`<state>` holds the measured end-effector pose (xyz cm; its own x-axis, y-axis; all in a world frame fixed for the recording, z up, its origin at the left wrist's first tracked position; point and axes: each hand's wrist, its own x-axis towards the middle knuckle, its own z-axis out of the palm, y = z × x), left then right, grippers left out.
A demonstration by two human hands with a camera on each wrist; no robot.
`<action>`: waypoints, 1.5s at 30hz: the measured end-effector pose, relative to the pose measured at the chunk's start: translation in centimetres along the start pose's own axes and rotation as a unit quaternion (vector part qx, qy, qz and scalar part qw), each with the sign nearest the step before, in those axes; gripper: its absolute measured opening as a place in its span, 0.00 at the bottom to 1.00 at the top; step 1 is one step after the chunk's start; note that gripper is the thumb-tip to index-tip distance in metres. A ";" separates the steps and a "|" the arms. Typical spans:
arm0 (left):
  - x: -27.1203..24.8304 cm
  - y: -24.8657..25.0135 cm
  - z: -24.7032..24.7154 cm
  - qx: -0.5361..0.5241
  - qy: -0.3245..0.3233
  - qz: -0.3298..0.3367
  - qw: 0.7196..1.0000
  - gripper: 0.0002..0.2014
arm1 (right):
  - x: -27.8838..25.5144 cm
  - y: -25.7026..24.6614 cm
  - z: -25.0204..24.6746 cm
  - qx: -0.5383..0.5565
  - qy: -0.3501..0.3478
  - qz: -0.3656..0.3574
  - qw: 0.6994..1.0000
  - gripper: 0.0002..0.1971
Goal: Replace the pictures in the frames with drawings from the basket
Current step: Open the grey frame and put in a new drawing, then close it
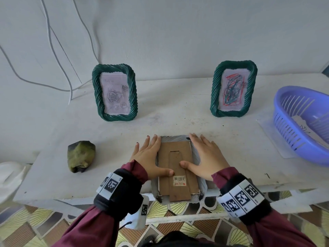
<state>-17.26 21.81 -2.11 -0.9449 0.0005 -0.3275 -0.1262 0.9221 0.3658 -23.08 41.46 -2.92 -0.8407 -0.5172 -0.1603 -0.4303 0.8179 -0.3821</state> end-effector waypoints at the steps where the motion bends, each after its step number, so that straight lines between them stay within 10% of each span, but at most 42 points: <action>1: 0.1 0.0 0.0 0.001 -0.006 -0.001 1.000 0.62 | 0.1 0.0 0.0 -0.012 -0.009 0.002 1.000 0.48; 45: 0.5 0.2 -0.2 0.073 -0.024 0.014 0.997 0.44 | 0.1 0.3 0.1 -0.007 0.006 -0.004 1.000 0.41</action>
<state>-17.82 21.92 -2.04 -0.9316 0.0426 -0.3609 -0.0513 0.9677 0.2467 -23.23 41.62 -3.11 -0.8413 -0.5204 -0.1460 -0.4413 0.8173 -0.3704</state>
